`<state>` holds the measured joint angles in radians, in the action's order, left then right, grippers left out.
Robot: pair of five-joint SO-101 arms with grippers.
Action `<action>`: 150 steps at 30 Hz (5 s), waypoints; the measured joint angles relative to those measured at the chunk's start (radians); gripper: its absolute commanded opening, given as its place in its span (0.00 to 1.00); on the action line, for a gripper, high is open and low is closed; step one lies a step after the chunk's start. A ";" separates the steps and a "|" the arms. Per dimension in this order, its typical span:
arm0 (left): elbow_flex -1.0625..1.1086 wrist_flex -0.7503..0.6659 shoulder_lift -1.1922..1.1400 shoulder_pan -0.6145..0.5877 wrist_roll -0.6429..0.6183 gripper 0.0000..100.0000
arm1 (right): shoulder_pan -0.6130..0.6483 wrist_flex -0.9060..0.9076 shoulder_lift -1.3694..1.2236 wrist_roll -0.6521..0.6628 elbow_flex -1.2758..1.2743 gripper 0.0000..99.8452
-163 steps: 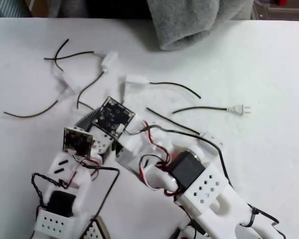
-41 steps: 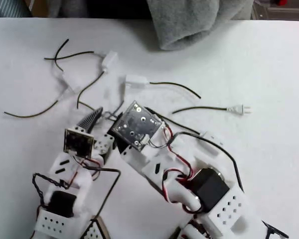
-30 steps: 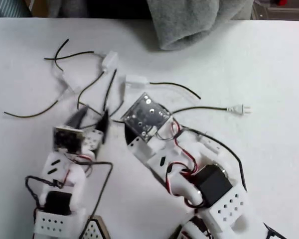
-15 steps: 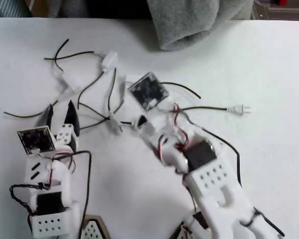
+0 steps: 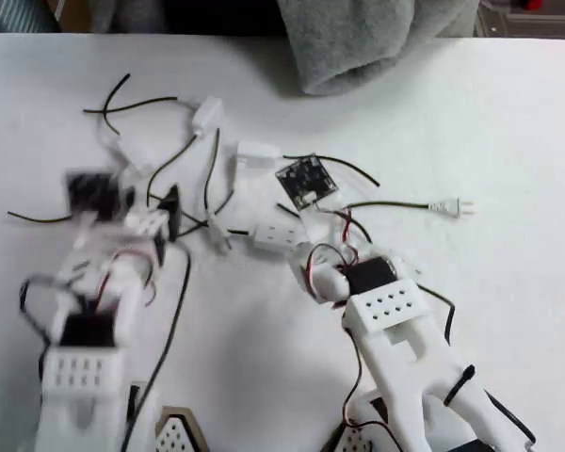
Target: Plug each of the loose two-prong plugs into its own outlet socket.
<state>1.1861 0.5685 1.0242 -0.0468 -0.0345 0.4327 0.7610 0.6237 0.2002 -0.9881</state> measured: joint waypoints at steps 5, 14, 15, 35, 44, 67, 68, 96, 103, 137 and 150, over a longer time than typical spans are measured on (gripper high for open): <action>-0.278 0.130 -0.454 0.080 -0.025 0.22 | -0.032 -0.087 0.000 0.000 -0.051 0.22; -0.692 0.408 -0.904 0.167 -0.341 0.22 | -0.064 -0.215 -0.009 0.003 -0.112 0.22; -0.721 0.437 -0.927 0.176 -0.376 0.22 | -0.066 -0.226 -0.009 0.014 -0.118 0.22; -0.809 0.468 -1.192 0.207 -0.723 0.22 | -0.057 -0.376 -0.011 0.044 -0.222 0.22; -0.896 0.411 -1.329 0.196 -0.724 0.22 | -0.028 -0.397 -0.011 0.083 -0.232 0.22; -1.227 0.752 -1.557 0.167 -0.726 0.03 | -0.025 -0.397 -0.011 0.083 -0.232 0.22; -1.227 0.755 -1.557 0.161 -0.726 0.03 | -0.025 -0.397 -0.011 0.083 -0.232 0.22; -1.275 0.937 -1.416 0.074 -0.545 0.17 | -0.023 -0.420 -0.011 0.083 -0.235 0.22; -1.255 0.931 -1.481 0.023 -0.442 0.20 | -0.006 -0.420 -0.011 0.089 -0.249 0.22; -1.243 0.967 -1.567 0.097 -0.388 0.04 | 0.003 -0.420 -0.011 0.089 -0.250 0.22; -1.238 0.953 -1.567 0.074 -0.393 0.03 | 0.003 -0.420 -0.011 0.089 -0.250 0.22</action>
<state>-0.0522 1.5213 -0.5424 0.0269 -0.4273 0.4358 0.3406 0.6130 0.2892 -1.2382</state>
